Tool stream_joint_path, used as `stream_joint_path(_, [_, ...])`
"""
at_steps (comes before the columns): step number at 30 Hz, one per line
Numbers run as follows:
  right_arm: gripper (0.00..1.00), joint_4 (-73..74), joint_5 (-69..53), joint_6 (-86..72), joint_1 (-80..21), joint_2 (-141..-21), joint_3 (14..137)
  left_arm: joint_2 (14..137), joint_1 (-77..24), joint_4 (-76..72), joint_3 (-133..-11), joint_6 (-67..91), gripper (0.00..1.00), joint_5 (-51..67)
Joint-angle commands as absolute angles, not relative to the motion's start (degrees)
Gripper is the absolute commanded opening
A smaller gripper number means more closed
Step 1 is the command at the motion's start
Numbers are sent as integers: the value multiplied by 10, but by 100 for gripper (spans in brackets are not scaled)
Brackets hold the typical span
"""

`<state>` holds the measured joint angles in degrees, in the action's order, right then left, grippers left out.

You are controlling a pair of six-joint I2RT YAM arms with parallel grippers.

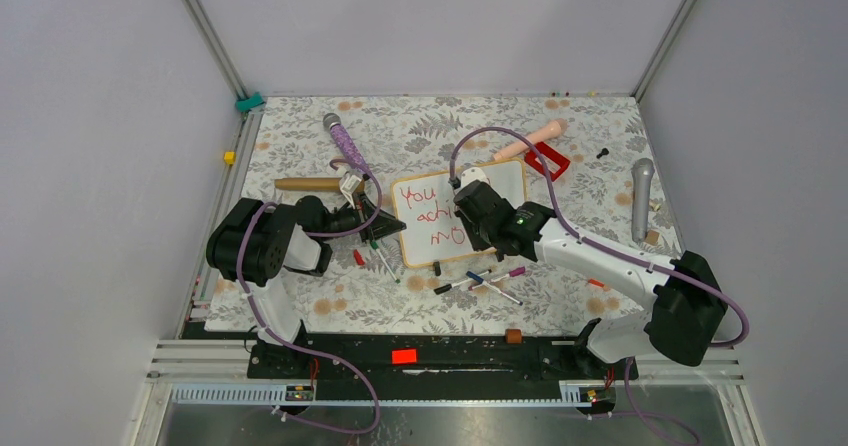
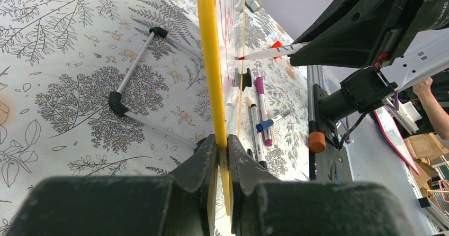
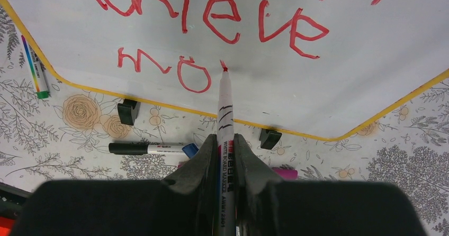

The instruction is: Write a sentence on the whiteboard

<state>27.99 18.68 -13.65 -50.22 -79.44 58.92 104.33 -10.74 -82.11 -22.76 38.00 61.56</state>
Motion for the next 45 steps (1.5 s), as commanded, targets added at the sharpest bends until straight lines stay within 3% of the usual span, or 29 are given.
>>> stream_joint_path(1, [0,277,214,-147,-496,-796,592,1045,-104,-849,-226,346,1,623])
stream_joint_path(14, [0,278,189,-167,-497,-789,545,1047,-102,-848,-227,346,1,623])
stream_joint_path(45, [0,278,206,-143,-467,-785,607,1046,-101,-849,-227,345,1,625])
